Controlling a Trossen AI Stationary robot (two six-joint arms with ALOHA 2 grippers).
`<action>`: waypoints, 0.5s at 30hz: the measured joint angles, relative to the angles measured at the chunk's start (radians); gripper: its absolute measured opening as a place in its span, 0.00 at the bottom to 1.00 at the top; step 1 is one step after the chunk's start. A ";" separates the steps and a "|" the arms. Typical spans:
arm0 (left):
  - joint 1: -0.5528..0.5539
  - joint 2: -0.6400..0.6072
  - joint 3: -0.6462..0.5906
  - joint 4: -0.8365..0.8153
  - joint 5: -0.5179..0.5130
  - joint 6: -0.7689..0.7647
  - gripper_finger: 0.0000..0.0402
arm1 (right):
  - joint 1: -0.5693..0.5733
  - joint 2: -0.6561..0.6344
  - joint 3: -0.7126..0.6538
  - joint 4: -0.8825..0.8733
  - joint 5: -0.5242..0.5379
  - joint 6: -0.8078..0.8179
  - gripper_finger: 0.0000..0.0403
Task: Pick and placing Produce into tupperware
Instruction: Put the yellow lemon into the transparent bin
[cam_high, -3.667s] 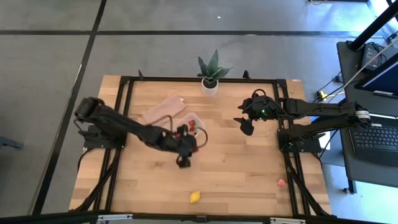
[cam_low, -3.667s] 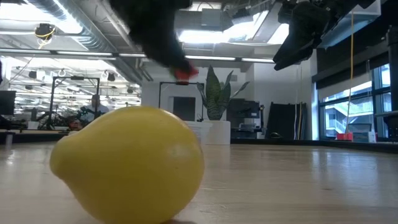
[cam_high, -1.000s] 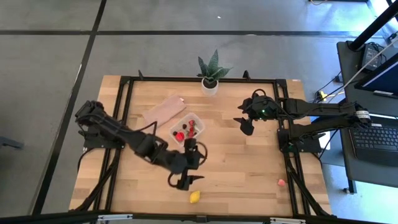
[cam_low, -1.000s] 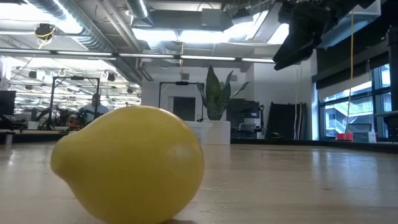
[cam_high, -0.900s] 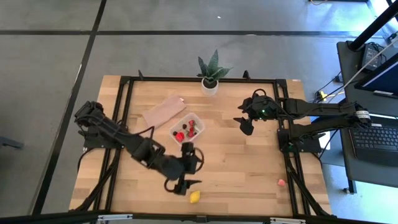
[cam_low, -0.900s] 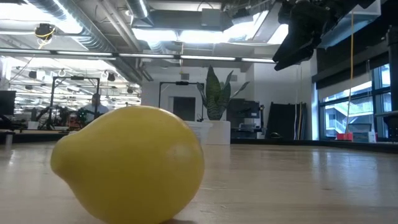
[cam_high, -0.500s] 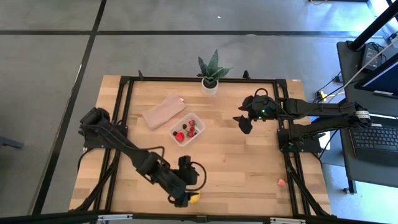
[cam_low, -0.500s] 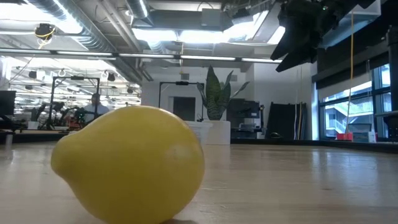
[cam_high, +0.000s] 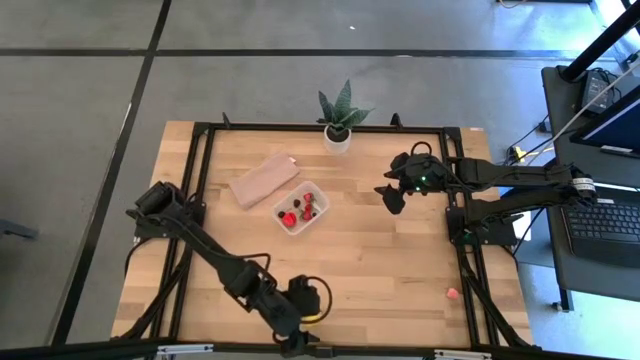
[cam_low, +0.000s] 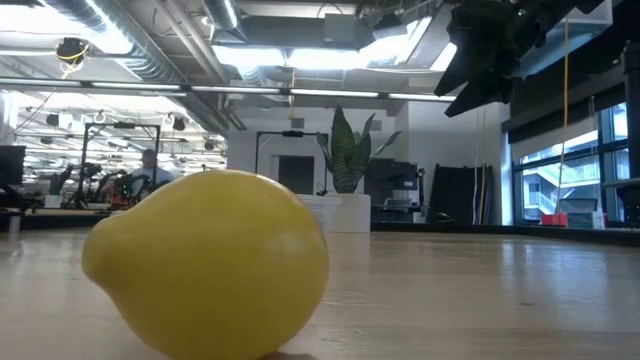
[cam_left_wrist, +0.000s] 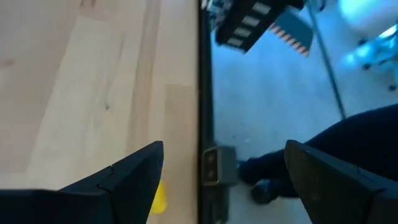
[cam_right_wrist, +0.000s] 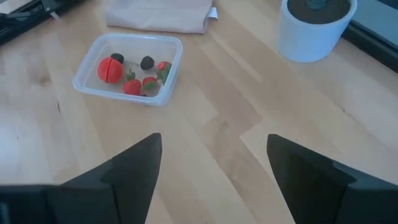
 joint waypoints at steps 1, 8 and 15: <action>-0.005 0.000 0.000 0.019 -0.008 -0.001 0.81 | 0.000 0.000 0.000 0.000 0.000 0.003 0.73; -0.023 0.000 0.000 -0.032 -0.115 -0.124 0.80 | 0.000 0.000 0.000 0.000 0.000 0.004 0.73; -0.016 0.000 0.000 -0.276 -0.178 -0.402 0.80 | 0.000 0.000 0.000 0.001 0.000 0.008 0.73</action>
